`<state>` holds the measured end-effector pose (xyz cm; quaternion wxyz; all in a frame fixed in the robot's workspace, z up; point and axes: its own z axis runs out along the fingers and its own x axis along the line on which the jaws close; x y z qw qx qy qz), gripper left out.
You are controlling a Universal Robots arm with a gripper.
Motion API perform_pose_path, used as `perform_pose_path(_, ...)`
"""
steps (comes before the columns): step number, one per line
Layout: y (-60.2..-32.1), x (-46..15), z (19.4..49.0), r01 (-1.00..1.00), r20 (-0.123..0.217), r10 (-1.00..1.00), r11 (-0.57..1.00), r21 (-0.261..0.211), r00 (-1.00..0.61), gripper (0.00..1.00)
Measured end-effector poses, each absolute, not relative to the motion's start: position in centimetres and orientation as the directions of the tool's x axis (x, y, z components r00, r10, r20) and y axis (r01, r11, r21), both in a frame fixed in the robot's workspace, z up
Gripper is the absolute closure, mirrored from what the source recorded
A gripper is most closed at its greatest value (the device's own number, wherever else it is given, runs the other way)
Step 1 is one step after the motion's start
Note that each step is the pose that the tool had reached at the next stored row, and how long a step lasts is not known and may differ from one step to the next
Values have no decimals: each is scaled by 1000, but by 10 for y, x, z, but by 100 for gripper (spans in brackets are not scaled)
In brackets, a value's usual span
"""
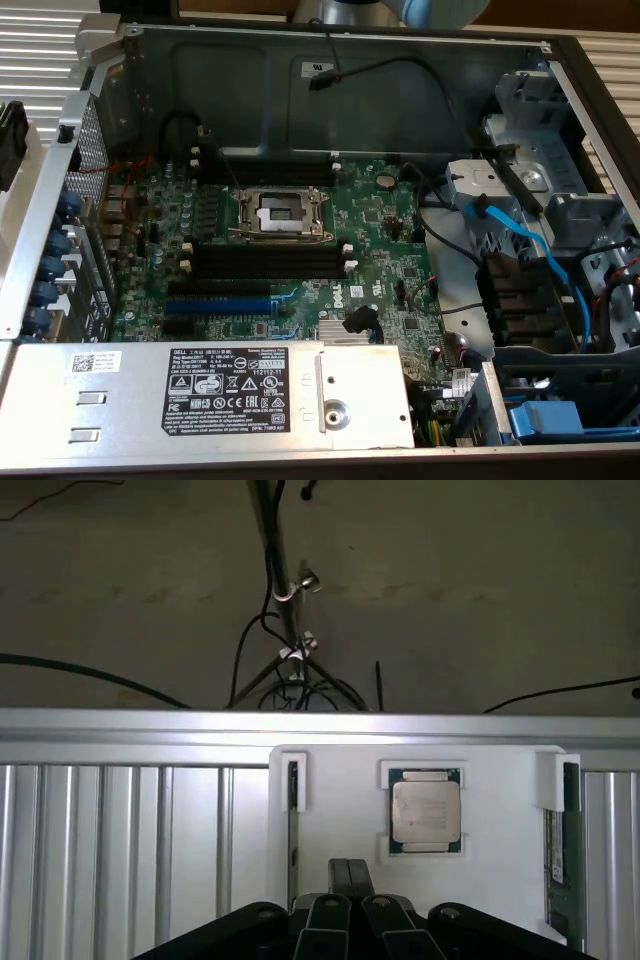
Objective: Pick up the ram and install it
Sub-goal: 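Pick up the ram and move it above insertion slot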
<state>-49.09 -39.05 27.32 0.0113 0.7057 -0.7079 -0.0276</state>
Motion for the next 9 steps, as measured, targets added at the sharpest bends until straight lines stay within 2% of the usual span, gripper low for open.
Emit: perform_pose_path(9, -393, -491, 260, -998, -20, -1000, 3, 60, -4, 90)
